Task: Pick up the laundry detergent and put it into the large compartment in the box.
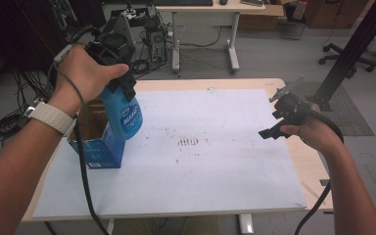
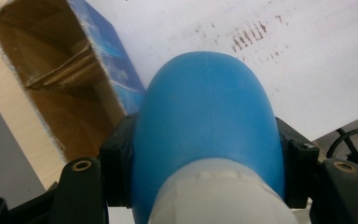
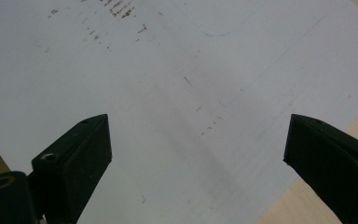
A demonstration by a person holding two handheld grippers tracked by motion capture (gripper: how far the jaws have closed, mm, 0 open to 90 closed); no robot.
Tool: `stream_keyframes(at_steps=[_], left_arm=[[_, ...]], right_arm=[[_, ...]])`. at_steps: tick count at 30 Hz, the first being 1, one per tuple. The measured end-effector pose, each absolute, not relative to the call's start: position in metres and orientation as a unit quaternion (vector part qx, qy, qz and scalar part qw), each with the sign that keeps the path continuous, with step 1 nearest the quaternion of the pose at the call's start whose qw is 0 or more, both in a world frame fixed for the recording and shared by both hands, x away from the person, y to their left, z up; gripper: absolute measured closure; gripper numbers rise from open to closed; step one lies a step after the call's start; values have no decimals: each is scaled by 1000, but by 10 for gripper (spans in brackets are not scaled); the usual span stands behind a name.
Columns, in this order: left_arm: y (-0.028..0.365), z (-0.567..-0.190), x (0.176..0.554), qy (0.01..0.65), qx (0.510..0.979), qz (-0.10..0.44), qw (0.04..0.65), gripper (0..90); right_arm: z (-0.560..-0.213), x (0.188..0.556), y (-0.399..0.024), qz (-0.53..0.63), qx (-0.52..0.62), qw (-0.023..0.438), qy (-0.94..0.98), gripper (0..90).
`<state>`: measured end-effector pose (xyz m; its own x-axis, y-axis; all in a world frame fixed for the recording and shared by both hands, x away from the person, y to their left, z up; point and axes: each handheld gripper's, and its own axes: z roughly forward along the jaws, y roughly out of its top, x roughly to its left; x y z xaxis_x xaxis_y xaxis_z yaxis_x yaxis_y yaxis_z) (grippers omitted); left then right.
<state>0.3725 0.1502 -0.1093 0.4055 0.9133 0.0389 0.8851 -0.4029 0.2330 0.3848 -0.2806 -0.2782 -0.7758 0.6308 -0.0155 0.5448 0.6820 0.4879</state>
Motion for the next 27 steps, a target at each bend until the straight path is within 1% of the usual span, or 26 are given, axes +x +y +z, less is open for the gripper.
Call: stream_keyframes(at_steps=[13,27], left_arm=[[176,-85,379,580,805,90,91,372],[195,-72,381,610,781,97,93,373]], right_arm=[[-278,387,-283,238,322,91,912,75],[-280,389,-281,237,320,90,913,75]])
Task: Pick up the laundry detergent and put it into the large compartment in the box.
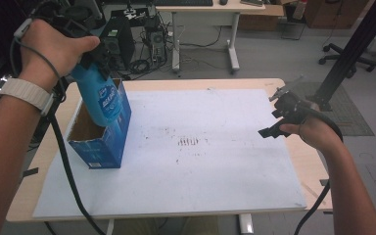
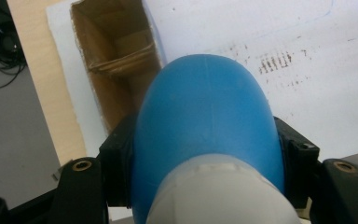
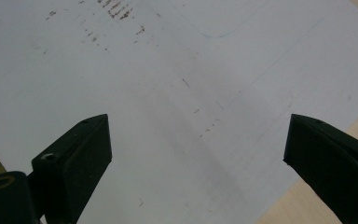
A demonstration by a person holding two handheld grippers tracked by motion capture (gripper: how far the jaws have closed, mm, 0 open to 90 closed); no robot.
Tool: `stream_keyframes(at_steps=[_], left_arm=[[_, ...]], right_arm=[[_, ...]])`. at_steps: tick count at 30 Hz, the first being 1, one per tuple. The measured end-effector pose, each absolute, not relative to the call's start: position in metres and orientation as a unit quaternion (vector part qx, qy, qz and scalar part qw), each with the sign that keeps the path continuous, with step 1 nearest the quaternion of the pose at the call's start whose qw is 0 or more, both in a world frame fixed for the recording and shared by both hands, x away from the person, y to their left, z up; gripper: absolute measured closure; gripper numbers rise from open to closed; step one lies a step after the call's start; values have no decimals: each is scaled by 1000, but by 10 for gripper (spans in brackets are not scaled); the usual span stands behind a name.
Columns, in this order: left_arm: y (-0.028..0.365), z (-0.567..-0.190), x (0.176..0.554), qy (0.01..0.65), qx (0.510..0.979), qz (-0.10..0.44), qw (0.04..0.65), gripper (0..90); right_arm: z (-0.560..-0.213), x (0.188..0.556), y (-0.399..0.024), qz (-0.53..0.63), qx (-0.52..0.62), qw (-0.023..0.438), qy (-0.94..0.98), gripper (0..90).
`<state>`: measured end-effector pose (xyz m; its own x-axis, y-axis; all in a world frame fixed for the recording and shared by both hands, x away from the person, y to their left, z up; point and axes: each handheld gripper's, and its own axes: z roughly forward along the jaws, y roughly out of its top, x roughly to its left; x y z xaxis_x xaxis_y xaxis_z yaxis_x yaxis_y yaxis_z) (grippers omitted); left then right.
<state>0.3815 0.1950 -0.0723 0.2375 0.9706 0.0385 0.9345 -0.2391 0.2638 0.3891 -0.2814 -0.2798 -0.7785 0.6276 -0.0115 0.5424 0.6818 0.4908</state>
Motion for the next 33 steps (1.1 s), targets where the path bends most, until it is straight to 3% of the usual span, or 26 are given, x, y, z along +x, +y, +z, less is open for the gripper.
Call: stream_keyframes(at_steps=[14,33], left_arm=[[218,-68,386,647,749,114,88,373],[242,-90,396,672,726,116,83,373]], right_arm=[[-280,390,-285,242,324,89,910,75],[-283,393,-287,247,329,86,907,75]])
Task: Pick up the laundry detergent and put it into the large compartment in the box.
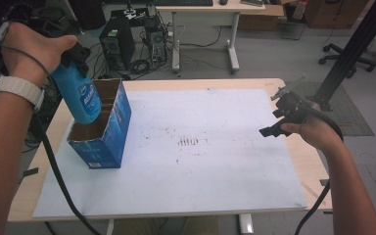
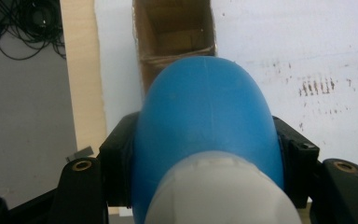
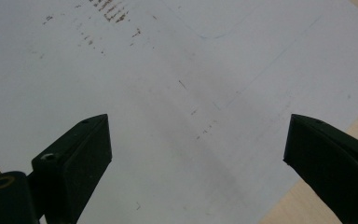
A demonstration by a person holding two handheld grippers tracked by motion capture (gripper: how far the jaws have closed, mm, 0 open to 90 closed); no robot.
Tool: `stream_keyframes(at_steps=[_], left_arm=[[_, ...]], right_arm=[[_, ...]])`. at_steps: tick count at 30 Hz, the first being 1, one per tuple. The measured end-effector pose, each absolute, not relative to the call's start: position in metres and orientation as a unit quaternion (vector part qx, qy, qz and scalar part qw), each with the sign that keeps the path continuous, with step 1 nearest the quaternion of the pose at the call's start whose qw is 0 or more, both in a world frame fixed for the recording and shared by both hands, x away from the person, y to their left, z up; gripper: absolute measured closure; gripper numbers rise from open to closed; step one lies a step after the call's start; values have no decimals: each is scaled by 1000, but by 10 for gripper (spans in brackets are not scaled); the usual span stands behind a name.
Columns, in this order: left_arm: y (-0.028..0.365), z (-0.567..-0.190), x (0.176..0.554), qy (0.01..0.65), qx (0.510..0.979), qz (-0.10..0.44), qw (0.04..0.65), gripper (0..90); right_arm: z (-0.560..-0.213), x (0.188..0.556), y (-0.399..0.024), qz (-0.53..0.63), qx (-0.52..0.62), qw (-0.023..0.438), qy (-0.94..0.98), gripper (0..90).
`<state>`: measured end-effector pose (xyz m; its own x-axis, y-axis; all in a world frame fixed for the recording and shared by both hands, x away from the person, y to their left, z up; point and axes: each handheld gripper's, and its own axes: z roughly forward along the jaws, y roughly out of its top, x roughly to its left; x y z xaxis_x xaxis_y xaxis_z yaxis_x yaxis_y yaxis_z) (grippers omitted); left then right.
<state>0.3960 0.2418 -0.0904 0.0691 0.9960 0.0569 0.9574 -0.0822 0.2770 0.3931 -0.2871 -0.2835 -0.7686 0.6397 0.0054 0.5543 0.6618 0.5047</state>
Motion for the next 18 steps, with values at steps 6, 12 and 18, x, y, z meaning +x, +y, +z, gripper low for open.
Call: stream_keyframes(at_steps=[6,12,18], left_arm=[[246,-106,401,670,729,113,80,373],[249,-117,403,669,731,111,77,373],[251,-131,406,667,733,109,75,373]], right_arm=[[-285,395,-286,245,330,84,908,75],[-287,396,-285,243,330,83,908,75],[-286,396,-285,241,332,83,908,75]])
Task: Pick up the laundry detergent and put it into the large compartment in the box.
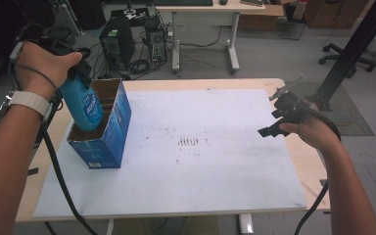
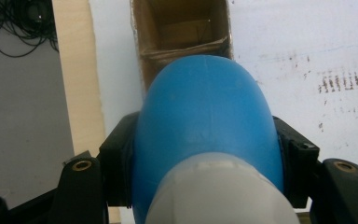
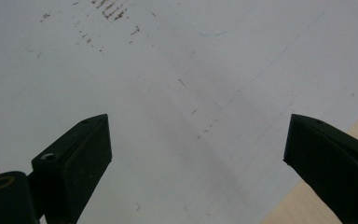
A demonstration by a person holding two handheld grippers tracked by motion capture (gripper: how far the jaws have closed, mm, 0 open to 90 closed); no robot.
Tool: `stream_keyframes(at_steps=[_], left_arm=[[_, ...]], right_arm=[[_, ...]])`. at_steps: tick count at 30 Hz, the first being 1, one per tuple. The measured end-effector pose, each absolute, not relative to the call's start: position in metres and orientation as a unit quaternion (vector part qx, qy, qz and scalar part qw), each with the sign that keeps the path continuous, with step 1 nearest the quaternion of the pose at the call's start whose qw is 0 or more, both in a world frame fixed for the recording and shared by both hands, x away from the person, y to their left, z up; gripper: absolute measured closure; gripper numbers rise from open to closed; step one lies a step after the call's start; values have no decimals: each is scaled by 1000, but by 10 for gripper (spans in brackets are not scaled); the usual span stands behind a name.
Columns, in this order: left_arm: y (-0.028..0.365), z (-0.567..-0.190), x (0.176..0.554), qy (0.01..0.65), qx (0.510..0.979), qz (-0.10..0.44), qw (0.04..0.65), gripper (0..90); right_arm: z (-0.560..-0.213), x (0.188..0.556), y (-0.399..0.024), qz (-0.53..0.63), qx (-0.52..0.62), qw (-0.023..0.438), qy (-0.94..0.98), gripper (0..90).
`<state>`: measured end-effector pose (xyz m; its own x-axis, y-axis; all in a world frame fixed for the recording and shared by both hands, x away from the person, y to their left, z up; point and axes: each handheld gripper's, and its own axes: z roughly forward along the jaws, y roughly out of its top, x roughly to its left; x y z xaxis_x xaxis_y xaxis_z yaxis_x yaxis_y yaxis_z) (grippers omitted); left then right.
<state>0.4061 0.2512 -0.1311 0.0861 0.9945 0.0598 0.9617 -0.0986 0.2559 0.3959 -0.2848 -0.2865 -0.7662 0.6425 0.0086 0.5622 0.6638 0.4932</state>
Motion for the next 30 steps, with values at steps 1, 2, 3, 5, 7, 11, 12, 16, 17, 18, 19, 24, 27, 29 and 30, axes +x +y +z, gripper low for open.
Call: stream_keyframes(at_steps=[1,2,3,5,7,11,12,16,17,18,19,24,27,29,30], left_arm=[[252,-134,407,668,732,107,76,373],[252,-134,407,668,732,107,76,373],[252,-138,408,667,733,106,76,373],[252,-140,408,667,734,105,75,373],[251,-145,410,665,735,106,75,373],[251,-153,411,664,737,101,74,373],[251,-155,412,664,737,99,73,373],[250,-160,413,662,739,100,70,373],[250,-162,413,663,739,100,70,373],[250,-163,414,662,739,99,71,372],[250,-165,414,662,739,100,72,372],[253,-173,415,663,738,96,77,373],[252,-175,415,663,739,99,73,373],[250,-181,416,658,743,102,66,373],[250,-181,416,658,743,102,66,373]], right_arm=[[-287,396,-285,240,333,83,908,75],[-287,396,-285,240,333,83,908,75],[-287,396,-285,239,333,83,908,75],[-286,396,-285,239,332,86,908,75],[-286,396,-284,240,332,87,908,75],[-286,396,-285,239,333,87,908,75],[-287,396,-285,238,333,86,908,75],[-288,396,-285,237,333,86,909,75],[-289,396,-285,236,333,85,909,75],[-289,396,-285,237,333,85,909,75],[-289,396,-285,237,333,85,909,75],[-290,395,-287,236,335,85,908,75],[-291,395,-288,236,337,84,908,75],[-292,395,-289,236,337,84,908,75],[-292,395,-289,236,337,84,908,75]])
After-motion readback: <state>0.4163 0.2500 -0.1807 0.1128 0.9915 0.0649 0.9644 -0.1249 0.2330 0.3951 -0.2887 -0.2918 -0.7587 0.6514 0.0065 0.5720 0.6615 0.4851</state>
